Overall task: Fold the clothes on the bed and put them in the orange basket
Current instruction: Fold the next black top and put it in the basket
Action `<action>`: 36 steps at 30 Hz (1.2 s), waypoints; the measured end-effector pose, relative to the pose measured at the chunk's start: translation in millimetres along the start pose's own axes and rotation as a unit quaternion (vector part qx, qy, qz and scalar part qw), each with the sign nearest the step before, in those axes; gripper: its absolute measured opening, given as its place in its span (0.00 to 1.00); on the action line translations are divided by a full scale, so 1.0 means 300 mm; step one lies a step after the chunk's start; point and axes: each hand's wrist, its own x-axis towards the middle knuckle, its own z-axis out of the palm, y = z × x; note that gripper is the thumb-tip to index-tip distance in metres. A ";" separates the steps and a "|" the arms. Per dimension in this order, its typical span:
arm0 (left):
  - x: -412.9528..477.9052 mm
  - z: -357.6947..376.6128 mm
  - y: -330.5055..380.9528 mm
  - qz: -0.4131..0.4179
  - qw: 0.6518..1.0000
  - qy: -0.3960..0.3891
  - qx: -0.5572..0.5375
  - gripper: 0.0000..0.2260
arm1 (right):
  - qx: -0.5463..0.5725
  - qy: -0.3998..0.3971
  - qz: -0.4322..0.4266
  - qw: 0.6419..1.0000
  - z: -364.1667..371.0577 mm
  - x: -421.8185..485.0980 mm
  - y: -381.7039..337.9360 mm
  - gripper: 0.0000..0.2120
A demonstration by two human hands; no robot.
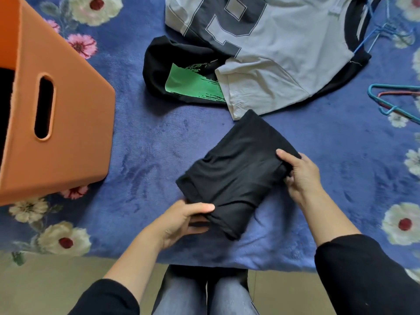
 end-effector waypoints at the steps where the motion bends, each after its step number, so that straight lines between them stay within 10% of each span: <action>1: 0.003 0.005 -0.014 -0.010 1.000 0.011 0.018 0.29 | 0.034 0.013 0.022 0.999 -0.010 -0.002 0.022 0.15; 10: 0.078 0.054 0.071 0.049 0.985 0.163 -0.037 0.13 | -0.035 -0.110 0.119 0.986 -0.014 -0.180 0.182 0.19; 21: -0.416 0.126 0.079 0.089 0.967 0.013 -0.238 0.09 | -0.137 -0.260 -0.001 0.956 0.154 -0.521 -0.190 0.14; 30: -0.913 -0.061 0.332 0.311 0.912 0.018 -0.269 0.16 | -0.137 -0.431 -0.043 0.891 0.582 -0.940 -0.370 0.09; 36: -1.079 -0.417 0.492 0.287 0.928 0.115 -0.209 0.09 | -0.144 -0.415 0.009 0.898 1.032 -0.988 -0.239 0.18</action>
